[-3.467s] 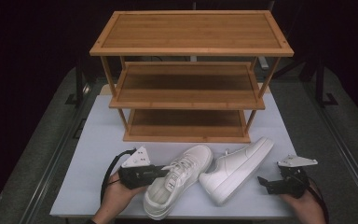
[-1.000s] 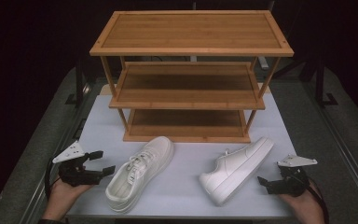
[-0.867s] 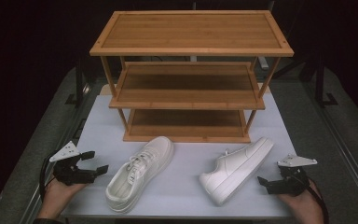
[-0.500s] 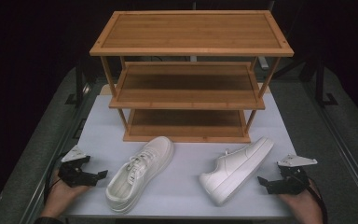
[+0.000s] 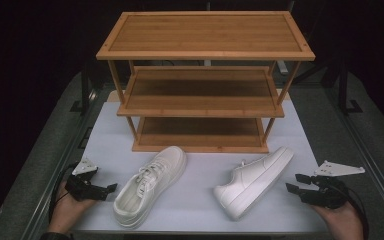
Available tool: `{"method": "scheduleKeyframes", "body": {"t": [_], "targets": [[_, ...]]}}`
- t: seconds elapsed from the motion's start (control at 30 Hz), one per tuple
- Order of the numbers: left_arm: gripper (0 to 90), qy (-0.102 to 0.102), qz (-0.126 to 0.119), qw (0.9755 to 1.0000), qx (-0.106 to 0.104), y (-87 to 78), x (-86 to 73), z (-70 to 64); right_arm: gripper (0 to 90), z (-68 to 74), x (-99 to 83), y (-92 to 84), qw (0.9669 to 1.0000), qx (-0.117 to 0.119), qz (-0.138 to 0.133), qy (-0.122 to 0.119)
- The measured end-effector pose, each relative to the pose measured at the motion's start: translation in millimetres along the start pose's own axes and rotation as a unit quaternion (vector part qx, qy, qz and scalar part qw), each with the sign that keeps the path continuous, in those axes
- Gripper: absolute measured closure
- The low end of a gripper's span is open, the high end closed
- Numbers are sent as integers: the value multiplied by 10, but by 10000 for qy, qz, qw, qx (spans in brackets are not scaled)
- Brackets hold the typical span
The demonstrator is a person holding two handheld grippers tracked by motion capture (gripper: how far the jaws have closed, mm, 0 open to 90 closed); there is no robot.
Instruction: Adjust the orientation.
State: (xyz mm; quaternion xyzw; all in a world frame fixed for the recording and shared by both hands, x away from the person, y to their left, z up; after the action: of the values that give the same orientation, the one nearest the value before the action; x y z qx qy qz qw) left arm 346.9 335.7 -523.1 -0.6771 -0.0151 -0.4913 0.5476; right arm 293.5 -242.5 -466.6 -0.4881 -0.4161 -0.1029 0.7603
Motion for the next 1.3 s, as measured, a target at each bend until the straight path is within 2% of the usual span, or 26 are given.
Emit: {"method": "scheduleKeyframes", "body": {"t": [0.07, 0.1, 0.13, 0.17, 0.2, 0.23, 0.37, 0.67, 0.83, 0.97, 1.3], "targets": [[0, -4, 7, 10000, -4, 0, -1, 0, 675, 71, 109, -91, 9999, 80, -137, -30], [0, -7, 7, 10000, -6, 1, -1, 0, 792, 149, 213, -166, 9994, 196, -257, -128], [0, -6, 8, 10000, -6, 1, -1, 0, 792, 149, 213, -166, 9994, 196, -257, -128], [0, -7, 10, 10000, -6, 0, -1, 0, 867, 182, 264, -197, 9990, 229, -335, -188], [0, -6, 12, 10000, -6, 1, -1, 0, 897, 214, 310, -222, 9987, 276, -383, -208], [0, -10, 13, 10000, -8, 1, -2, 0, 899, 245, 393, -233, 9982, 327, -438, -256], [0, -6, 15, 10000, -8, 1, -2, 0, 899, 264, 523, -172, 9971, 489, -505, -278], [0, -15, 31, 10000, -14, 1, -3, 0, 900, 221, 697, -10, 9967, 502, -550, -333], [0, -23, 30, 10000, -19, 1, -3, -1, 900, 182, 664, 74, 9977, 401, -435, -329], [0, -21, 26, 10000, -18, 1, -3, 0, 900, 177, 639, 48, 9981, 405, -381, -272], [0, -26, 23, 10000, -23, 2, -3, 0, 900, 161, 517, -74, 9978, 349, -443, -337]]}}
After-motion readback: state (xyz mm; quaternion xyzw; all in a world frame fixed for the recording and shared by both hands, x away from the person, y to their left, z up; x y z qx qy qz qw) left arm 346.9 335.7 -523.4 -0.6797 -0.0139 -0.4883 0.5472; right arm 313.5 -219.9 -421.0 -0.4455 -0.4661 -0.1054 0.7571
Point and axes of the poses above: each handheld gripper's, and its own axes: y roughly forward along the jaws, x roughly out of its top, z roughly to its left, the point moved 10 cm from there along y, roughly forward along the jaws, and after that the axes turned 5 degrees about y, right-handed, at the moved point
